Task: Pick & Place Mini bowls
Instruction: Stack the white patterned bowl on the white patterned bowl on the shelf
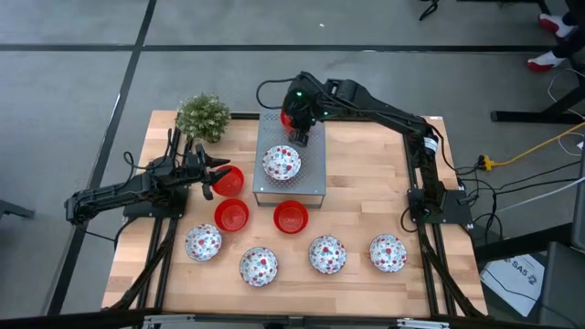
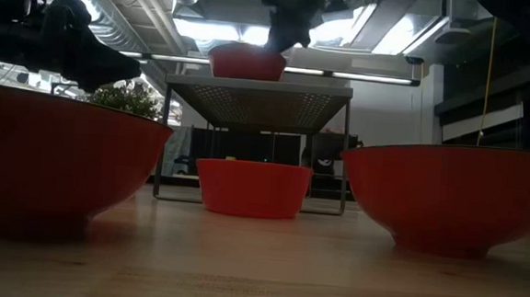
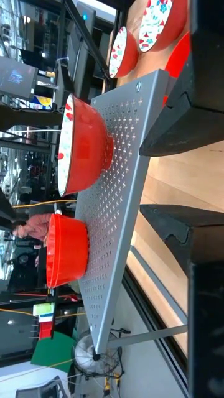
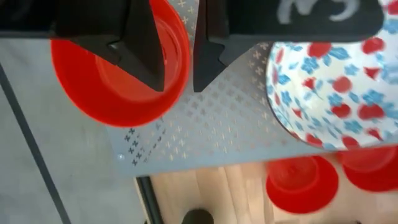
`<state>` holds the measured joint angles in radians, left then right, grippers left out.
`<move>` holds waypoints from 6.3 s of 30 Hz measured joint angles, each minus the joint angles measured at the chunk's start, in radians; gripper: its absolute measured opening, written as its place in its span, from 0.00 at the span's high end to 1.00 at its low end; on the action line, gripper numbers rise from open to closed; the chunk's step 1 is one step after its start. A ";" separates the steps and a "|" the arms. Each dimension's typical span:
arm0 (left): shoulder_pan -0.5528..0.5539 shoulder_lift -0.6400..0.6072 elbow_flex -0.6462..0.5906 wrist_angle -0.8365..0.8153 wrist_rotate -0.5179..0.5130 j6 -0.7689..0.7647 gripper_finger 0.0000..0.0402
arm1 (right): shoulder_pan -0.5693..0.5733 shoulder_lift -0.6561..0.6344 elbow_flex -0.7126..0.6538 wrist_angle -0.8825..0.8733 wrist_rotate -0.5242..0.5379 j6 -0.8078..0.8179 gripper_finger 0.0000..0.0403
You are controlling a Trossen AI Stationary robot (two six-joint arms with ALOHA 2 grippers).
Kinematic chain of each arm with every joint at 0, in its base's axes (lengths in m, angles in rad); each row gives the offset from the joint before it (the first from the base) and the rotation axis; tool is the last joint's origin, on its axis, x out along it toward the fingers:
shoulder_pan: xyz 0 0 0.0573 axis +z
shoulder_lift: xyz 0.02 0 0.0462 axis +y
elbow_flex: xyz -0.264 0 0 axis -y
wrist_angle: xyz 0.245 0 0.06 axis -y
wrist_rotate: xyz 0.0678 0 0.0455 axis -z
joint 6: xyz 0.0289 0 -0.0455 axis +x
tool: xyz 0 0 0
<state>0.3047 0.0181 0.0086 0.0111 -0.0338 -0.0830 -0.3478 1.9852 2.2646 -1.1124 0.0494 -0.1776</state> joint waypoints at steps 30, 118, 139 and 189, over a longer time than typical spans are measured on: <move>0.000 0.000 0.000 0.000 0.000 0.000 0.68 | 0.233 0.000 0.003 -0.359 -0.269 0.366 0.79; 0.000 0.000 0.000 0.000 0.001 0.000 0.68 | 1.075 0.458 0.002 -0.445 0.379 1.011 0.38; 0.000 0.000 0.000 0.000 0.001 0.000 0.68 | 1.066 0.476 0.003 -0.445 0.370 1.005 0.71; 0.000 0.000 0.000 0.000 0.001 0.000 0.68 | 1.006 0.306 0.003 -0.334 0.120 0.774 0.98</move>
<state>0.3049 0.0180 0.0086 0.0109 -0.0332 -0.0832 0.6580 2.2911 2.2673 -1.4467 0.1694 0.5961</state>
